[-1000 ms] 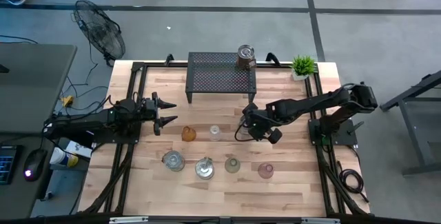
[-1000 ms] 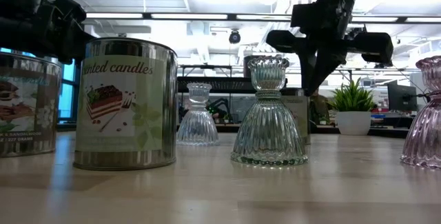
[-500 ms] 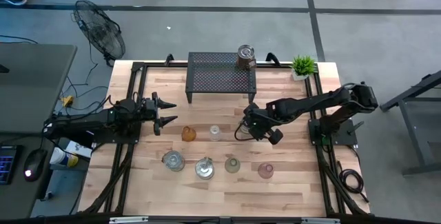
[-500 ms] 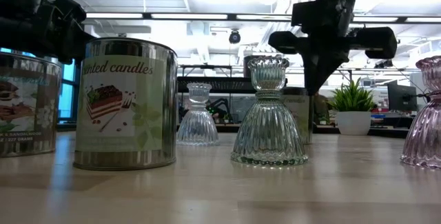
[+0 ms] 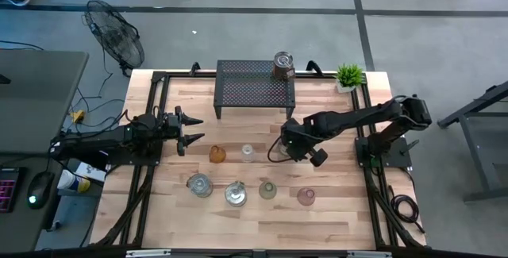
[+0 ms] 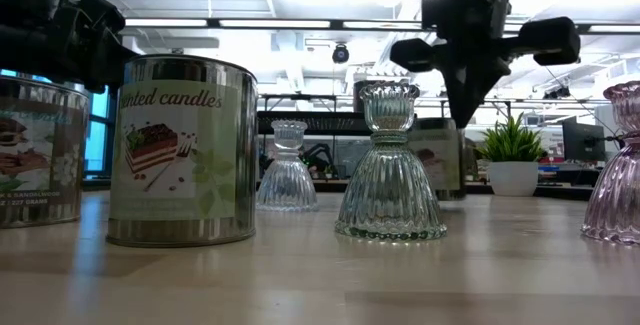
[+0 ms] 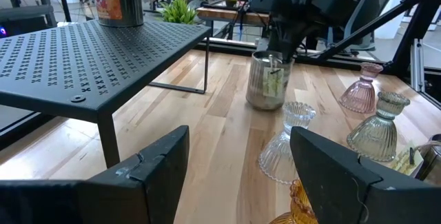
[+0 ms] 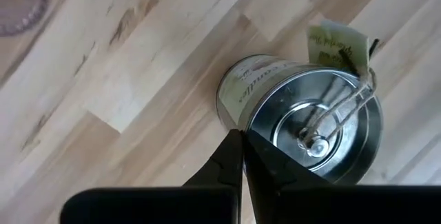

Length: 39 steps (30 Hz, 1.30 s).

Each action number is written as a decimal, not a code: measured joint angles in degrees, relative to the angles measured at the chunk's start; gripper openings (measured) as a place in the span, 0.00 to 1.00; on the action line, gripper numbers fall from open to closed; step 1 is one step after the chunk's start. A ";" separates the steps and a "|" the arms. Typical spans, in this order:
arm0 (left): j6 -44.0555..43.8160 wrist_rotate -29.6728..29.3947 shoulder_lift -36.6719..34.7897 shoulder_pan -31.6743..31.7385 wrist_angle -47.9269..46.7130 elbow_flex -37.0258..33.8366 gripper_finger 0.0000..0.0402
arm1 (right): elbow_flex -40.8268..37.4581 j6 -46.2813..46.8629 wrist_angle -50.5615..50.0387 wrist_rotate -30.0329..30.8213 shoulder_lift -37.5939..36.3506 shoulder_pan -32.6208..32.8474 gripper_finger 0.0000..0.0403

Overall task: Pick & Place candle stick holders
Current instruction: Put the top green scented candle on the shelf aligned with the other scented candle

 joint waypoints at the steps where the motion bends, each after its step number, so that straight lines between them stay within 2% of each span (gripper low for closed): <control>1: 0.01 0.00 0.00 0.01 0.02 0.00 0.62 | 0.00 0.01 0.03 0.22 -0.03 0.00 0.00; 18: 0.00 0.00 0.01 -0.01 0.00 0.00 0.62 | 0.78 0.56 -0.04 -0.56 -0.20 0.63 0.00; 35: -0.01 0.00 -0.02 0.00 0.01 0.00 0.62 | 18.80 0.98 -13.80 -0.39 -0.31 0.92 0.00; 39: 0.00 0.00 -0.02 -0.01 0.00 0.00 0.62 | 22.45 1.21 -16.99 2.07 -0.31 0.87 0.00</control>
